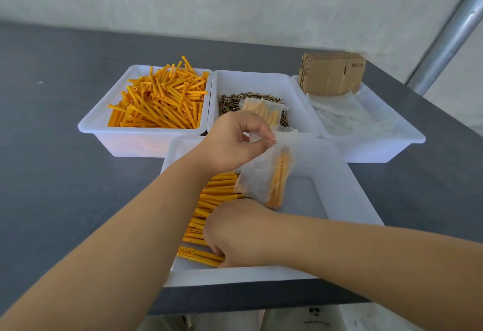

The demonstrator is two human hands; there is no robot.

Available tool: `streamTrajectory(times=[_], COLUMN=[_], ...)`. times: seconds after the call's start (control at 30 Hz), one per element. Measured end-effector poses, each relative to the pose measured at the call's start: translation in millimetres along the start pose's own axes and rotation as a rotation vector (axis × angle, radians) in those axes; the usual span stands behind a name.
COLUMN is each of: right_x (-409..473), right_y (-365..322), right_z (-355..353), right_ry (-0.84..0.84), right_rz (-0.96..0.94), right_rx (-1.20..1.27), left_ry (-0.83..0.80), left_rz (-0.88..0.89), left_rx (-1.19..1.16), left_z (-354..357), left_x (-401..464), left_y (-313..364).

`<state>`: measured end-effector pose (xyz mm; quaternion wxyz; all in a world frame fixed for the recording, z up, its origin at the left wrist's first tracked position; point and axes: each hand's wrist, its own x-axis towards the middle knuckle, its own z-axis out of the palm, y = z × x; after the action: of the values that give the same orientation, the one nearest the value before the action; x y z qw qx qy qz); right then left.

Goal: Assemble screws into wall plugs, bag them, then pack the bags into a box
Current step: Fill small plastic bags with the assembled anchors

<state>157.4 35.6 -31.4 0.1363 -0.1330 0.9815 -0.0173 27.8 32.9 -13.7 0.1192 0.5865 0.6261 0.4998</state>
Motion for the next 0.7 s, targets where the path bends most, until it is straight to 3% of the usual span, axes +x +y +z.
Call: streamTrajectory(times=[0.33, 0.7], right_x=[3, -17], right_y=[5, 11], right_z=[-3, -20], right_ry=[-0.037, -0.011], right_rz=[-0.086, -0.015], right_rx=[-0.065, -0.049], left_ry=[-0.006, 0.0], left_rz=[0.001, -0.012], left_rx=[0.008, 0.006], left_z=[2, 1], left_x=[-1, -3], left_y=[2, 4])
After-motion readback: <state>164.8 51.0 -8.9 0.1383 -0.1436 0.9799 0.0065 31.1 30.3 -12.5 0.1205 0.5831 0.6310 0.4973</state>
